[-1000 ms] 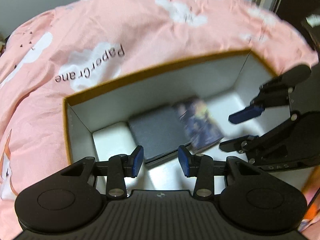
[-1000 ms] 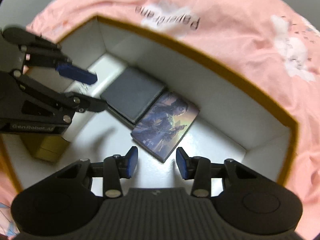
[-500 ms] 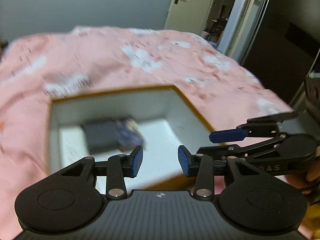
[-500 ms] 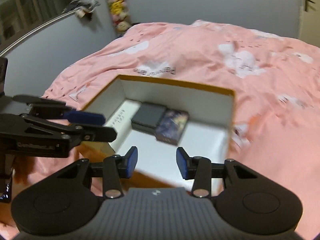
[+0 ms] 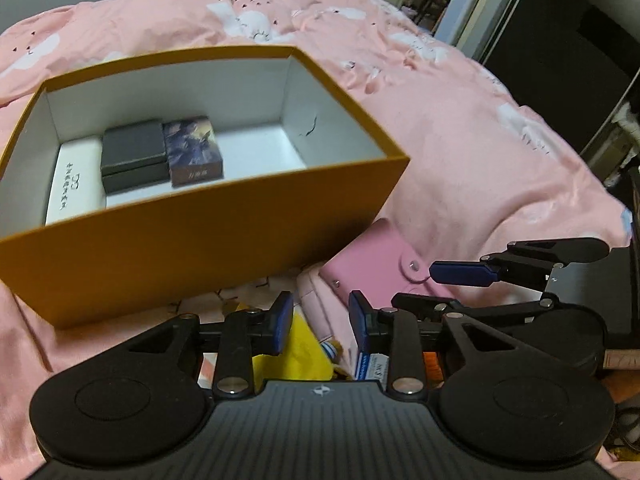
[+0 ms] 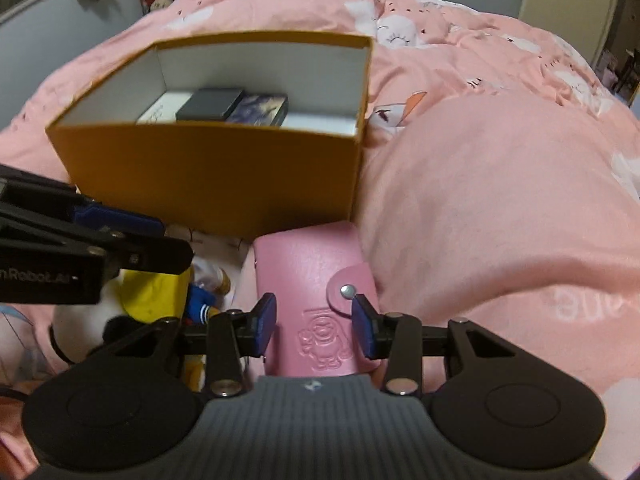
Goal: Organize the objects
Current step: 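Move both tools back to the items beside the orange box, then grasp the pink card wallet with the right tool while the left grasps the pink pouch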
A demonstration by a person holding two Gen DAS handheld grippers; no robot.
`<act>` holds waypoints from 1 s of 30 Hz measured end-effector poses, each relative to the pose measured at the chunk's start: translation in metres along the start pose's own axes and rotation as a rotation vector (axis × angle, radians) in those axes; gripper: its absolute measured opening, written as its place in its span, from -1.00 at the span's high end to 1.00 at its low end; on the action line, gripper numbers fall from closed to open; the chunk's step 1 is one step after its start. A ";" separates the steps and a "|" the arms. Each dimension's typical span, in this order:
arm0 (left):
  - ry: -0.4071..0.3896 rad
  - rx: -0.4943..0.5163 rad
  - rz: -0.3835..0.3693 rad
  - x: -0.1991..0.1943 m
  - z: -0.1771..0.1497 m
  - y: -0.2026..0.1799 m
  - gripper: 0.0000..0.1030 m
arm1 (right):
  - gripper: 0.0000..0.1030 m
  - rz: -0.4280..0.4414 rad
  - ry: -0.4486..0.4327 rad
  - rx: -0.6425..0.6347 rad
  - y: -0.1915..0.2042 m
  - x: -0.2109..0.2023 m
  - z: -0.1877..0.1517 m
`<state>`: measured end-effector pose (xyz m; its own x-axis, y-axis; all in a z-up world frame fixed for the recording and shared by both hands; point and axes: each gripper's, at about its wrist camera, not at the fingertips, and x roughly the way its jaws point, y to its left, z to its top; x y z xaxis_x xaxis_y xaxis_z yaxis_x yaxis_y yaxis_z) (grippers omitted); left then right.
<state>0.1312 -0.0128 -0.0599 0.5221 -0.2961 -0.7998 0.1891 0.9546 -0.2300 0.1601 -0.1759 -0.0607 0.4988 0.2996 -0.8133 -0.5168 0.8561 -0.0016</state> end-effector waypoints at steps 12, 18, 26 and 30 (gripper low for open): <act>0.008 -0.043 0.019 0.002 -0.006 0.007 0.26 | -0.32 -0.096 0.093 -0.109 0.021 0.035 -0.009; -0.002 -0.026 0.000 -0.001 -0.009 0.002 0.26 | -0.11 -0.136 0.097 -0.023 0.004 0.040 -0.004; 0.053 0.053 -0.062 0.012 0.001 -0.012 0.25 | 0.30 0.000 0.067 0.157 -0.039 -0.002 -0.002; 0.132 0.055 -0.062 0.034 0.011 -0.018 0.04 | 0.57 0.013 0.034 0.223 -0.057 -0.017 0.000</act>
<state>0.1550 -0.0404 -0.0768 0.3945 -0.3447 -0.8518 0.2647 0.9303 -0.2538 0.1813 -0.2301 -0.0472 0.4678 0.3000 -0.8314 -0.3543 0.9254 0.1346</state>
